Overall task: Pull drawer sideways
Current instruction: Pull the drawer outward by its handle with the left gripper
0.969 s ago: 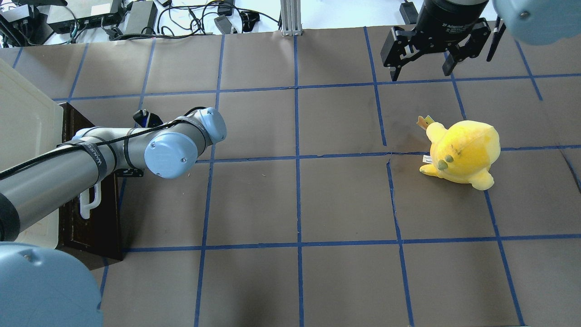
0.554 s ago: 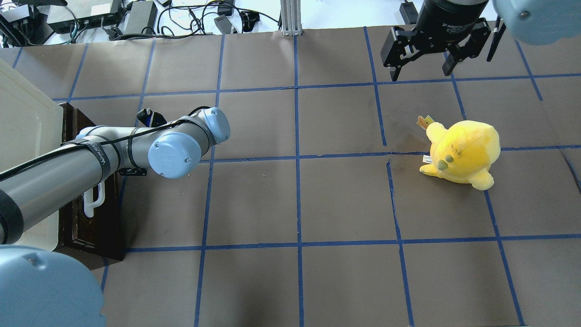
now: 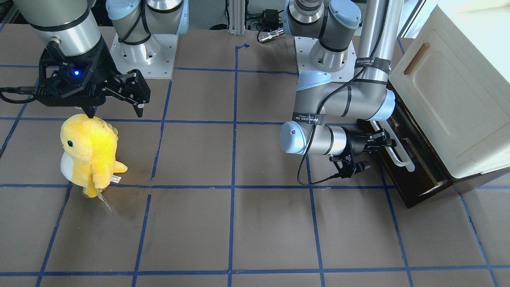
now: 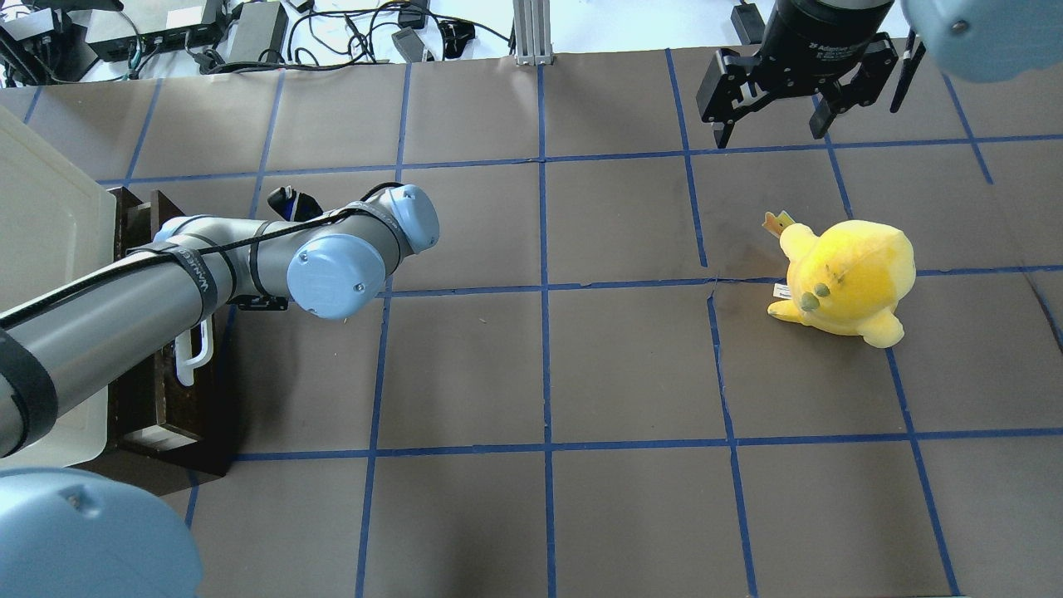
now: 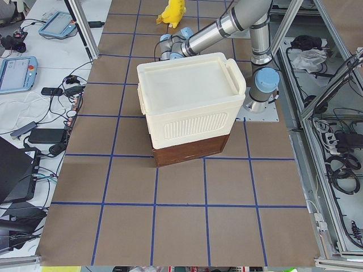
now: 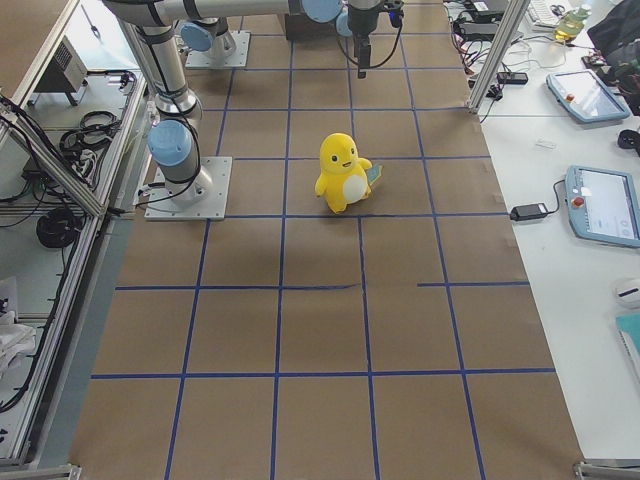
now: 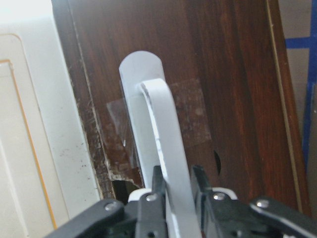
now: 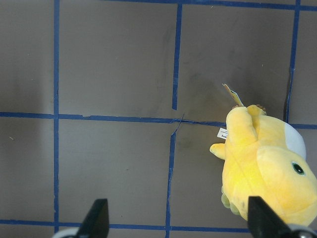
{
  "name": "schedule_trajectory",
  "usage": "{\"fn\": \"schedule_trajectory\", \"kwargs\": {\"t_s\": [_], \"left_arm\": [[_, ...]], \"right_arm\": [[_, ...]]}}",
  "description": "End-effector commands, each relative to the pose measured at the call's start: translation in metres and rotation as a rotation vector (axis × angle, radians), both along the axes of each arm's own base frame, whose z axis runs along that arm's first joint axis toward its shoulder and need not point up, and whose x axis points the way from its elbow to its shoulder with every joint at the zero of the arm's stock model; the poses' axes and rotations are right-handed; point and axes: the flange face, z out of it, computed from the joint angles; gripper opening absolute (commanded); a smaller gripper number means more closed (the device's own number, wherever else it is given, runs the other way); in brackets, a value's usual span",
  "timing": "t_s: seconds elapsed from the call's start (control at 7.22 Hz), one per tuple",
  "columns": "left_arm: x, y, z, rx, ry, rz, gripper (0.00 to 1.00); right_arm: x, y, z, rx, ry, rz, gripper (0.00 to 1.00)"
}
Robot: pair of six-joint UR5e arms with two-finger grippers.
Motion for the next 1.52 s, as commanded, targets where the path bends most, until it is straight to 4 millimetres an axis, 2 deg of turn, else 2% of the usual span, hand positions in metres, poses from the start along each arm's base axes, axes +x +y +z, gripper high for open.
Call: {"fn": "schedule_trajectory", "kwargs": {"t_s": [0.0,0.55,1.38], "left_arm": [[-0.004,0.0,0.0,-0.003,0.001,-0.006,0.24],[-0.016,0.0,0.002,-0.009,0.022,-0.012,0.24],[-0.047,-0.001,0.011,-0.034,0.054,-0.048,0.24]], "right_arm": [[0.0,0.0,0.0,0.0,0.0,0.001,1.0],[0.0,0.0,0.0,0.0,0.0,0.0,1.0],[0.0,0.0,0.0,0.0,0.0,0.0,1.0]]}}
